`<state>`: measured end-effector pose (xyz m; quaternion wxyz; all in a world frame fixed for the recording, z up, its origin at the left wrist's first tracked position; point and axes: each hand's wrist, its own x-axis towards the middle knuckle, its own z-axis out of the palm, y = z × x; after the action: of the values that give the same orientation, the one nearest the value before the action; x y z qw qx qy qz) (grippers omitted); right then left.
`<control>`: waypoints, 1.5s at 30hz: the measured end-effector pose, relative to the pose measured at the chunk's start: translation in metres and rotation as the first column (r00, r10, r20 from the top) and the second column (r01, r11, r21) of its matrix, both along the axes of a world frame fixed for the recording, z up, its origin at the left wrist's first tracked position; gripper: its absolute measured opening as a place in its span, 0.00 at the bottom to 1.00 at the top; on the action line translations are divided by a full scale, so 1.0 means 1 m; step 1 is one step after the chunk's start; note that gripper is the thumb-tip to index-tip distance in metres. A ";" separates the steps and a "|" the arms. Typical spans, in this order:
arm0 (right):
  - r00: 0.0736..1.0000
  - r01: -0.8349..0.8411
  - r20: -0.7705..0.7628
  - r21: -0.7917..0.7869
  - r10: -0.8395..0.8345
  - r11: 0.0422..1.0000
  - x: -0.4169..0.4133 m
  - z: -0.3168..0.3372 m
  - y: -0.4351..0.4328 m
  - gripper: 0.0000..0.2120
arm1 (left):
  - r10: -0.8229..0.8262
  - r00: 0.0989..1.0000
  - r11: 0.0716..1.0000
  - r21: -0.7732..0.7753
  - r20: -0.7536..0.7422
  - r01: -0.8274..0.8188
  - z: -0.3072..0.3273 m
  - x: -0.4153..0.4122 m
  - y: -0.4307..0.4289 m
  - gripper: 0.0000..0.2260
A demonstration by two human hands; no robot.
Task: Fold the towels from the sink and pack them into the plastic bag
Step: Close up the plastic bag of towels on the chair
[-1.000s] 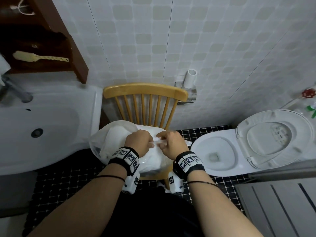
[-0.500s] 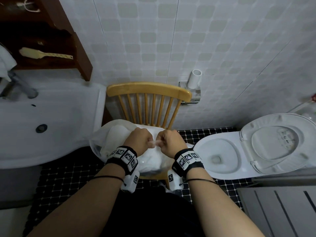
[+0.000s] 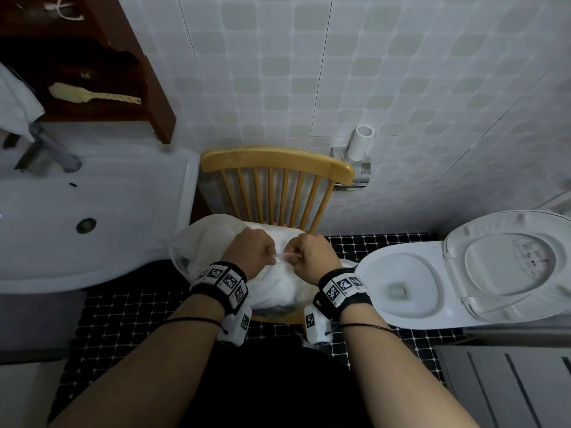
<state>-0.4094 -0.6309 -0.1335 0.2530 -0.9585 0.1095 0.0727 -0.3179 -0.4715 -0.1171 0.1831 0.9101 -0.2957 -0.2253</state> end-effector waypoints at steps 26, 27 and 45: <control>1.000 0.011 -0.021 0.008 -0.011 1.000 0.007 -0.011 0.024 0.09 | 0.012 0.996 0.987 0.158 0.084 -0.025 -0.002 -0.010 0.006 0.08; 1.000 0.005 -0.027 -0.011 -0.005 1.000 0.009 -0.010 0.025 0.11 | -0.003 0.991 0.983 0.180 0.130 -0.021 0.000 -0.012 0.005 0.08; 0.988 0.142 0.045 0.057 -0.145 0.988 0.011 -0.010 0.047 0.10 | -0.041 0.991 0.989 0.149 0.126 0.022 -0.010 0.004 0.037 0.06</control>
<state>-0.3988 -0.5843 -0.1432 0.2857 -0.9425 0.1701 0.0335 -0.3140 -0.4347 -0.1269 0.0926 0.9290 -0.3037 -0.1903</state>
